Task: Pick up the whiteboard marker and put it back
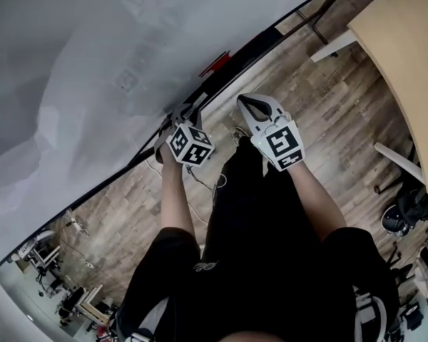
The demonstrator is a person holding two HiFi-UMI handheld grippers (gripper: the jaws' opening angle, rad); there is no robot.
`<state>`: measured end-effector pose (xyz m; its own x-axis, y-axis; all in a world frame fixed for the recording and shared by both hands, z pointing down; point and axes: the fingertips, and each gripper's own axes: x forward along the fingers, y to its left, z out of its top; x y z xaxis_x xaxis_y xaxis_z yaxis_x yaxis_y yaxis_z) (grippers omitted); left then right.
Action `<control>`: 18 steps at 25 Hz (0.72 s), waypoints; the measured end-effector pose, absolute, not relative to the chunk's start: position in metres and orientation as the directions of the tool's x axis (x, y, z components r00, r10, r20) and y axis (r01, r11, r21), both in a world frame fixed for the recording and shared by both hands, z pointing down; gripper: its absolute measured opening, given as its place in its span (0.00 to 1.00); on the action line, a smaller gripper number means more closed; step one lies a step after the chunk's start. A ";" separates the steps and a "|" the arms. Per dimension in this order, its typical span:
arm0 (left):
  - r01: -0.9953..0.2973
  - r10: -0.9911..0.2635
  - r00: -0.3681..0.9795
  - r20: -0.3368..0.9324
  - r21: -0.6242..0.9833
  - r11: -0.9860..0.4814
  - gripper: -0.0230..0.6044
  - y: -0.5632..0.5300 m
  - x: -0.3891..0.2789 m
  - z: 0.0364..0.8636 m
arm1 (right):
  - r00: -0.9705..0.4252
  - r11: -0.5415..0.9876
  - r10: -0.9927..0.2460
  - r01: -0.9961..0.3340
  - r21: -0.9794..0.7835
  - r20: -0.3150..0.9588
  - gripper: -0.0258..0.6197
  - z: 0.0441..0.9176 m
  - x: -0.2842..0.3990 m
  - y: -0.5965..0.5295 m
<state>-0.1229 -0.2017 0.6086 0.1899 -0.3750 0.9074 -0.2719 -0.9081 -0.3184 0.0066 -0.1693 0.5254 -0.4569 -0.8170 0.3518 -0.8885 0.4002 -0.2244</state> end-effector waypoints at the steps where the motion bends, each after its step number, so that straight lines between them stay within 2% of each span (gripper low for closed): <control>1: -0.276 -0.375 0.184 0.909 -0.318 -0.907 0.14 -0.202 -0.123 0.611 | -0.458 0.400 -0.816 -0.888 -0.226 0.353 0.04 0.526 0.007 -0.169; 18: -0.251 -0.350 0.101 0.931 -0.317 -0.915 0.14 -0.199 -0.135 0.643 | -0.447 0.387 -0.817 -0.893 -0.228 0.365 0.04 0.528 0.007 -0.162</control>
